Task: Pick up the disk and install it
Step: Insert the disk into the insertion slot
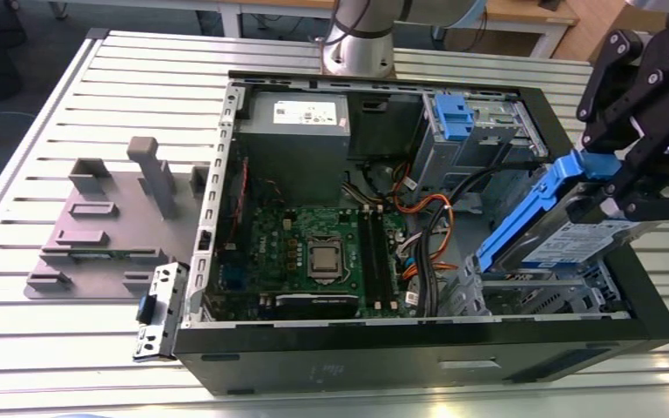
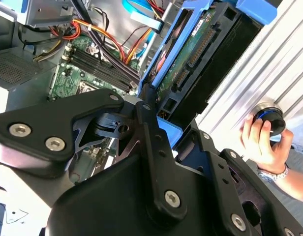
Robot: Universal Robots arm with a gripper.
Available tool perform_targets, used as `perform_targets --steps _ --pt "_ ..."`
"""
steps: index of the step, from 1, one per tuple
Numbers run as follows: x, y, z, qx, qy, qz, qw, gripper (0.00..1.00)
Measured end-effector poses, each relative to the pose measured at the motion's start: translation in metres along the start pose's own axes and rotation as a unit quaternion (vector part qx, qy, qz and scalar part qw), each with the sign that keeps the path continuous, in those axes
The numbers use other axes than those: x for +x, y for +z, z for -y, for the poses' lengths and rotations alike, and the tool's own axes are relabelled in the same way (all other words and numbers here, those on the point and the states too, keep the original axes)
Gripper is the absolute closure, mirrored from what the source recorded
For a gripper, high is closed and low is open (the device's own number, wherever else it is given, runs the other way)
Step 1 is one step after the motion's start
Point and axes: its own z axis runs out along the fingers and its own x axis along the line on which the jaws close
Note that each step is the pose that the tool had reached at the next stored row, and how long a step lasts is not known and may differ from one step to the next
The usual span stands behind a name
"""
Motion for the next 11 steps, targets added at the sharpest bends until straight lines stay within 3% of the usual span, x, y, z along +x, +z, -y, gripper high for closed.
perform_targets --steps 7,11 --pt "-0.0050 0.0060 0.0051 0.0000 0.000 0.0001 1.00000 0.64" --pt "-0.0049 0.0075 0.0051 0.0000 0.000 -0.0016 1.00000 0.64"
